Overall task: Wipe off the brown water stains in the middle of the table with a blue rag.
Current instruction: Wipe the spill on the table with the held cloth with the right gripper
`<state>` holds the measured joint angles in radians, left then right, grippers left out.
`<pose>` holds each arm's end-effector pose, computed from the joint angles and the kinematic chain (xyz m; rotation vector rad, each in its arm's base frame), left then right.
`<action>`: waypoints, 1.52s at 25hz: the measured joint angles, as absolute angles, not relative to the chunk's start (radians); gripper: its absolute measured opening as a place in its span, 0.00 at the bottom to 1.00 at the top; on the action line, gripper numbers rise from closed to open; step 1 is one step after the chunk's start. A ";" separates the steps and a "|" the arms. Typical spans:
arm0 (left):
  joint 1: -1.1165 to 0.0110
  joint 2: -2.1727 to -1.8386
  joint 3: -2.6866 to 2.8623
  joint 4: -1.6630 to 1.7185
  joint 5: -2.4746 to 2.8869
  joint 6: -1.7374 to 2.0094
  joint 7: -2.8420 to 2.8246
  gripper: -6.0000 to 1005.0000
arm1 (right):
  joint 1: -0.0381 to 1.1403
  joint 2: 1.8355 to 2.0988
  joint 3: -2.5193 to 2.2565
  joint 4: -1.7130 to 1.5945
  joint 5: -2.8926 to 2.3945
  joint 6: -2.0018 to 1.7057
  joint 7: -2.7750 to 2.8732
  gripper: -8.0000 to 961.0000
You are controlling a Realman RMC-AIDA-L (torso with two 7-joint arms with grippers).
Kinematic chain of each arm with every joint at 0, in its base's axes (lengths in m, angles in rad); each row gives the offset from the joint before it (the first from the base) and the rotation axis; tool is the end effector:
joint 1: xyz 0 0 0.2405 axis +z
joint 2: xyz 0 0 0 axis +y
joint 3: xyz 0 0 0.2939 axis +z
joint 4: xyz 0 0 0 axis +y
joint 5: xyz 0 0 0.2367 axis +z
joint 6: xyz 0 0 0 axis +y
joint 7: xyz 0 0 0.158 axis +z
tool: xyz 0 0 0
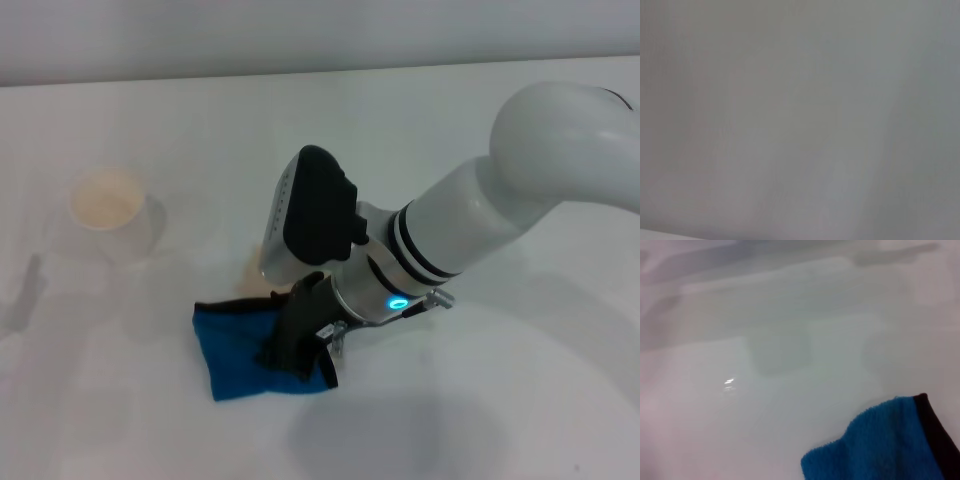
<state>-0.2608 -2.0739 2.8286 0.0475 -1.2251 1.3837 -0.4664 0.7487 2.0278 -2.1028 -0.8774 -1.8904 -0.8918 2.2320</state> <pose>-0.4227 0.2774 -0.0431 -1.5959 -0.7452 -0.8407 0.1863 0.3671 -0.1937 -3.0170 0.4476 -0.2804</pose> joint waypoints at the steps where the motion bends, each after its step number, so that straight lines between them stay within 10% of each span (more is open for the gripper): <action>1: -0.260 -2.074 2.829 0.047 -1.225 1.384 -0.466 0.88 | 0.751 2.028 -2.101 -0.865 -1.889 -0.877 2.232 0.08; 38: -0.262 -2.074 2.829 0.047 -1.236 1.384 -0.468 0.88 | 0.783 2.028 -1.958 -0.757 -1.925 -0.854 2.230 0.07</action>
<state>-0.2621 -2.0741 2.8286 0.0475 -1.2365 1.3836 -0.4677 0.7832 2.0277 -1.9582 -0.7573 -1.9246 -0.8536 2.2304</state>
